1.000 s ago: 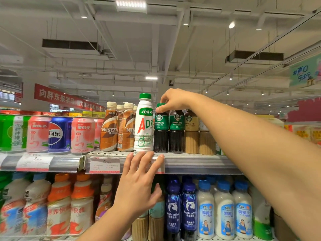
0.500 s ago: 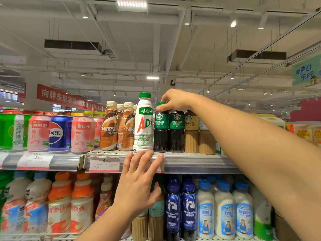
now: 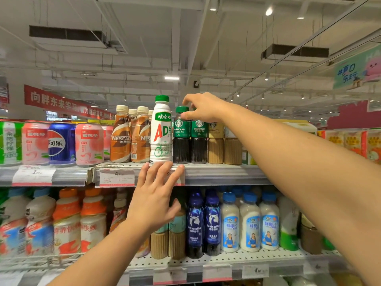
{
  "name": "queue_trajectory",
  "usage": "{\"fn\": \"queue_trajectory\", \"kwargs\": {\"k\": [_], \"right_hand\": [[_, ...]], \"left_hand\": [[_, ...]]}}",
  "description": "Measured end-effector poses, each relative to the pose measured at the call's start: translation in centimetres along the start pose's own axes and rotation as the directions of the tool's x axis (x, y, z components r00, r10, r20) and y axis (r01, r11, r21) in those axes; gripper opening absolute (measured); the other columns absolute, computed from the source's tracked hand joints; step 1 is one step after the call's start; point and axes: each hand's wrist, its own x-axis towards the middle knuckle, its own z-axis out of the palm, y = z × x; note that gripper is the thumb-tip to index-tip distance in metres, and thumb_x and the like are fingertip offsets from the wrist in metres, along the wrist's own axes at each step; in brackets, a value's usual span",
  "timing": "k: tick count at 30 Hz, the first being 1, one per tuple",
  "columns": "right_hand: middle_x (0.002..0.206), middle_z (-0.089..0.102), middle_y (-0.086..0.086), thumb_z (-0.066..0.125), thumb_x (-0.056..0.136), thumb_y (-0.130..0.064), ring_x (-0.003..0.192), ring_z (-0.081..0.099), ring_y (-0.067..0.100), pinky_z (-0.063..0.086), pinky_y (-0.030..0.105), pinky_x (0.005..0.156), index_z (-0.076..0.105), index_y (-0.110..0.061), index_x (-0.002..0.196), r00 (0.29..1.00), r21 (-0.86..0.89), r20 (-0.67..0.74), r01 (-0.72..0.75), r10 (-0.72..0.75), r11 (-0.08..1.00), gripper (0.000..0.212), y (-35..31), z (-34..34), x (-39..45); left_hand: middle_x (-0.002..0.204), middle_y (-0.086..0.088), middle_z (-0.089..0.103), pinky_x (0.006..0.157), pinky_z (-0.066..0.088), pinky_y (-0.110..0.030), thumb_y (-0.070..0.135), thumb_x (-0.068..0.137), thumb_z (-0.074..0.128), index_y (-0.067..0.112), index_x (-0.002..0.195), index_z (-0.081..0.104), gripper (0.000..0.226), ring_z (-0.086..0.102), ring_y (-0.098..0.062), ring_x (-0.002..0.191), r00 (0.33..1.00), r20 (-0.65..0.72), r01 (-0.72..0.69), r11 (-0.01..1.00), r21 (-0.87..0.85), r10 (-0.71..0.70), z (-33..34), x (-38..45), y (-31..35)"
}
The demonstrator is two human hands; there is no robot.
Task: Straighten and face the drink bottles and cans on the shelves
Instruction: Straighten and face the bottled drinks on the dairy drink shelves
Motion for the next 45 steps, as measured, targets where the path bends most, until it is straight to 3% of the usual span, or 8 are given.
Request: {"fn": "queue_trajectory", "kwargs": {"k": [7,13,17,22,25,33,42,45], "right_hand": [[0.130,0.061,0.007,0.057,0.097,-0.040,0.117,0.056,0.030,0.051,0.044,0.089,0.050,-0.022,0.140,0.988,-0.193,-0.151,0.014,-0.044,0.981,0.047,-0.4,0.1,-6.2],[0.130,0.063,0.004,0.056,0.096,-0.042,0.116,0.060,0.028,0.053,0.047,0.092,0.054,-0.024,0.135,0.997,-0.183,-0.076,-0.005,-0.009,0.983,0.043,-1.8,1.0,-13.8],[0.131,0.064,0.000,0.058,0.096,-0.043,0.117,0.060,0.023,0.052,0.046,0.094,0.056,-0.025,0.132,0.999,-0.136,-0.033,-0.035,0.031,0.990,0.040,-2.5,1.4,-19.3],[0.126,0.066,-0.008,0.057,0.093,-0.050,0.113,0.061,0.014,0.052,0.045,0.095,0.057,-0.031,0.128,0.989,0.037,0.028,-0.149,0.148,0.988,0.039,-2.5,2.5,-26.8],[0.126,0.066,-0.007,0.060,0.094,-0.045,0.114,0.061,0.012,0.050,0.040,0.098,0.060,-0.025,0.129,0.974,0.138,0.052,-0.224,0.219,0.965,0.040,-2.2,3.2,-32.6],[0.126,0.062,-0.017,0.063,0.094,-0.049,0.106,0.057,0.002,0.049,0.034,0.096,0.058,-0.038,0.130,0.870,0.293,0.198,-0.493,0.452,0.819,0.038,2.3,5.9,-49.8],[0.127,0.059,-0.025,0.063,0.092,-0.052,0.114,0.056,-0.006,0.051,0.033,0.099,0.056,-0.045,0.128,0.717,0.434,0.308,-0.690,0.625,0.579,0.037,13.1,6.9,-67.7],[0.126,0.059,-0.025,0.063,0.091,-0.054,0.111,0.057,-0.008,0.052,0.032,0.096,0.055,-0.046,0.128,0.691,0.420,0.333,-0.718,0.642,0.555,0.039,16.4,7.2,-71.4]], "left_hand": [[0.161,-0.008,0.029,0.125,0.007,-0.056,0.062,0.081,0.051,0.030,0.161,0.015,0.093,0.018,-0.034,0.152,0.999,0.039,-0.022,1.000,0.016,0.021,-0.7,-0.3,0.0],[0.168,-0.008,0.011,0.125,-0.004,-0.054,0.065,0.085,0.048,0.031,0.161,0.000,0.096,0.000,-0.033,0.155,0.992,0.123,0.029,0.999,-0.037,-0.024,-2.0,-0.3,0.9],[0.170,-0.010,0.000,0.125,0.001,-0.055,0.059,0.089,0.054,0.030,0.160,0.008,0.089,-0.011,-0.035,0.155,0.981,0.176,0.106,0.981,-0.165,-0.077,-2.9,-0.8,2.7],[0.148,-0.011,0.050,0.112,0.038,-0.053,0.054,0.080,0.042,0.020,0.137,0.056,0.068,0.040,-0.037,0.138,0.990,0.137,0.037,0.927,-0.373,0.015,-3.5,-3.7,6.6],[0.127,0.001,0.066,0.092,0.052,-0.043,0.055,0.078,0.033,0.024,0.122,0.066,0.063,0.057,-0.028,0.116,0.971,0.201,-0.012,0.871,-0.491,0.127,-4.2,-6.2,11.2],[0.114,0.011,0.072,0.086,0.055,-0.036,0.061,0.081,0.033,0.034,0.119,0.065,0.056,0.067,-0.016,0.105,0.829,0.383,-0.080,0.763,-0.641,0.408,-6.0,-9.4,24.5],[0.119,0.010,0.071,0.091,0.052,-0.036,0.056,0.084,0.043,0.036,0.120,0.064,0.046,0.065,-0.020,0.111,0.644,0.556,-0.070,0.764,-0.641,0.525,-5.3,-9.8,41.5],[0.130,0.003,0.067,0.096,0.050,-0.033,0.050,0.093,0.053,0.031,0.129,0.062,0.042,0.061,-0.022,0.119,0.640,0.561,-0.062,0.763,-0.643,0.525,-5.1,-9.7,46.1]]}}
